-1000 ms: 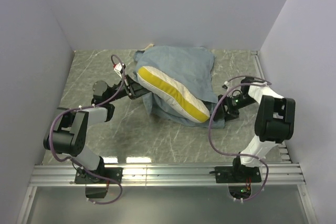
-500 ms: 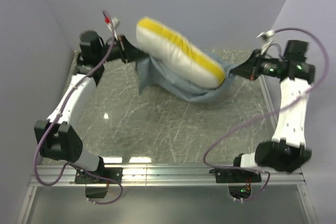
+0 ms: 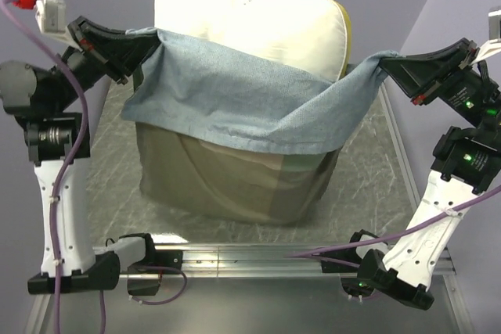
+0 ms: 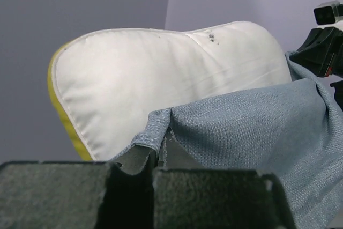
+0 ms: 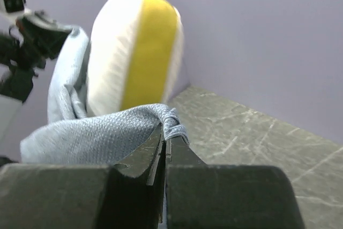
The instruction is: Put the pillow into the pillowcase
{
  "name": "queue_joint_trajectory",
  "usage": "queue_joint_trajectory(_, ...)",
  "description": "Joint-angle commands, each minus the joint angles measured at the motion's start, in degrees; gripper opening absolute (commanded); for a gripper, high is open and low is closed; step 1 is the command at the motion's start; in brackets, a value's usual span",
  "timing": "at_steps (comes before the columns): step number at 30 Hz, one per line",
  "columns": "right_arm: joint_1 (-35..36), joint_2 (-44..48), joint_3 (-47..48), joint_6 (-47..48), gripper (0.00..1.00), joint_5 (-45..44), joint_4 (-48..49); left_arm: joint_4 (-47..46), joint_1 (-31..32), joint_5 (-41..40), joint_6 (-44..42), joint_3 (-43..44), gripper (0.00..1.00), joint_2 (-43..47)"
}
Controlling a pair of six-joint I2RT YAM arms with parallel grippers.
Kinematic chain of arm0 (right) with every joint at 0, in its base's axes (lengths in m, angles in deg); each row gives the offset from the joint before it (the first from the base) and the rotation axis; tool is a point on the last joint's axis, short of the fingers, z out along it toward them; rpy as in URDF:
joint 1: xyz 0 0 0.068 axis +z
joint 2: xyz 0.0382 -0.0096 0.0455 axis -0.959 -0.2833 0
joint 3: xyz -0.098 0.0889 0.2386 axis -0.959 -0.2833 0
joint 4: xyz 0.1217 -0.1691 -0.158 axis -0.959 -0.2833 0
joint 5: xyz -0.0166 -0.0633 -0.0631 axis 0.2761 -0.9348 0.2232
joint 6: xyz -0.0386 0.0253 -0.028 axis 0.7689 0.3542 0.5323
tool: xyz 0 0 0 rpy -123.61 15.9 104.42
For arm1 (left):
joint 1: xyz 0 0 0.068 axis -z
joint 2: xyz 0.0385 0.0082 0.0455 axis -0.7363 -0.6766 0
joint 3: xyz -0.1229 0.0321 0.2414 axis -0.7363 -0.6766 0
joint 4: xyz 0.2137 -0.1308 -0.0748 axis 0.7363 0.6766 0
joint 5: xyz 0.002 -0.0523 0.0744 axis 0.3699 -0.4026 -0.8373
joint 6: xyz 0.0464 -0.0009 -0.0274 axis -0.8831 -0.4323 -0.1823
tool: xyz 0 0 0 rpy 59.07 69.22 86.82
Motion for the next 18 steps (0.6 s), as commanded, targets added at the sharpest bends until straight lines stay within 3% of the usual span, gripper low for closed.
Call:
queue_joint_trajectory(1,0.06,-0.58,-2.06,-8.63,0.0,-6.75,4.84,-1.01,-0.39,-5.43,2.17,-5.5,0.0,0.34)
queue_joint_trajectory(4,3.22,0.82,-5.58,-4.86,0.0,-7.2,0.46,-9.05,-0.39,1.92,7.25,-11.31,0.0,1.21)
queue_joint_trajectory(6,3.14,0.13,-2.35,-3.0,0.0,-7.46,-0.61,-16.33,-0.47,1.88,6.49,-11.25,0.0,3.05)
queue_joint_trajectory(9,2.0,-4.42,9.85,-6.68,0.0,-8.6,0.43,-17.53,-0.47,-3.21,1.93,-1.87,0.0,1.85)
queue_joint_trajectory(10,1.56,-5.66,12.84,-8.7,0.0,-9.21,2.18,-14.56,-0.39,-4.88,-0.35,4.95,0.0,0.87)
queue_joint_trajectory(11,0.86,-6.72,17.48,-14.02,0.0,-9.92,4.81,-14.45,-0.56,-6.55,-1.07,7.11,0.0,0.17)
queue_joint_trajectory(12,0.42,-8.38,19.62,-16.08,0.0,-11.58,8.58,-15.66,-0.56,-6.48,-1.42,8.0,0.0,0.16)
queue_joint_trajectory(14,-0.02,-9.28,24.18,-16.11,0.0,-13.25,6.79,-18.93,-0.56,-8.14,-0.99,5.91,0.0,1.56)
queue_joint_trajectory(16,0.41,-7.01,21.51,-14.7,0.0,-15.28,2.91,-15.17,-0.47,-10.69,1.9,3.02,0.0,2.88)
queue_joint_trajectory(18,3.99,-0.89,8.26,-9.45,0.0,-18.51,-1.45,-8.75,-0.47,-10.61,6.8,-1.9,0.0,3.85)
